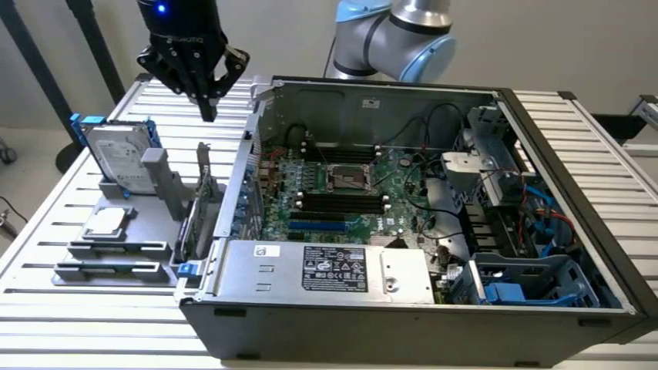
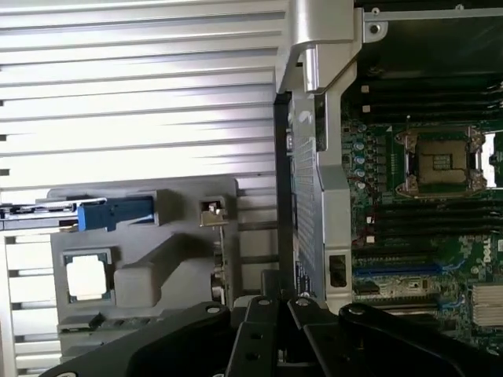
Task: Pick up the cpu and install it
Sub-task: 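Reach for the cpu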
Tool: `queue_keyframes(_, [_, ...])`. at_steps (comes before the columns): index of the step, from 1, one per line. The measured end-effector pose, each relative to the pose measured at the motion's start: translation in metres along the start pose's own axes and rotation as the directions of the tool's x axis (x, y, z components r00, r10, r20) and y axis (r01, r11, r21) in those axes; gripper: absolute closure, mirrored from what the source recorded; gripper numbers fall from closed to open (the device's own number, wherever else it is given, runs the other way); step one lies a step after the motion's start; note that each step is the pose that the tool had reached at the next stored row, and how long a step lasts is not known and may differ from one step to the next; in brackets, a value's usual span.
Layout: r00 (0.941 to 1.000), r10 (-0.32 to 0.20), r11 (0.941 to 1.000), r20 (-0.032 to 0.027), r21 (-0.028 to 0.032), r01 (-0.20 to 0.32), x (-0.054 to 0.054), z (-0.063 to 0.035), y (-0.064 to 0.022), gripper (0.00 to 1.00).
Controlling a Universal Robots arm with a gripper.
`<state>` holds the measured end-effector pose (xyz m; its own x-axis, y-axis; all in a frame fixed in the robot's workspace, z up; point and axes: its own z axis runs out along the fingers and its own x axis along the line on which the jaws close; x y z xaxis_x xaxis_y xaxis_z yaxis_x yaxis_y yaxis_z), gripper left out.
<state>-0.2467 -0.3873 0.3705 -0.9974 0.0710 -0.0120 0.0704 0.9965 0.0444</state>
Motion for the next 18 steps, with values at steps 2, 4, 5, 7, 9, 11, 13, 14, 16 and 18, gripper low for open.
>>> queue_keyframes(2, [1.0, 0.0, 1.0, -0.0002, 0.0009, 0.0, 0.009, 0.0016, 0.0004, 0.89])
queue_keyframes(4, [1.0, 0.0, 1.0, -0.0005, 0.0018, 0.0, 0.018, 0.0032, 0.0007, 0.89])
queue_keyframes(5, [1.0, 0.0, 1.0, -0.0007, 0.0023, 0.0, 0.023, 0.004, 0.0009, 0.89])
queue_keyframes(7, [1.0, 0.0, 1.0, -0.0011, 0.0035, 0.0, 0.032, 0.0053, 0.0014, 0.89])
queue_keyframes(9, [1.0, 0.0, 1.0, -0.0021, 0.0052, 0.0, 0.041, 0.0065, 0.0018, 0.89])
queue_keyframes(11, [1.0, 0.0, 1.0, -0.0031, 0.0069, 0.0, 0.05, 0.0076, 0.0022, 0.89])
queue_keyframes(13, [1.0, 0.0, 1.0, -0.0047, 0.009, 0.0, 0.059, 0.0085, 0.0027, 0.89])
queue_keyframes(14, [1.0, 0.0, 0.9999, -0.0059, 0.0103, 0.0, 0.064, 0.0089, 0.0029, 0.89])
queue_keyframes(16, [1.0, 0.0, 0.9999, -0.0083, 0.0134, 0.0, 0.073, 0.0095, 0.0032, 0.89])
queue_keyframes(18, [0.9999, 0.0, 0.9999, -0.0113, 0.017, 0.0, 0.082, 0.0099, 0.0033, 0.89])
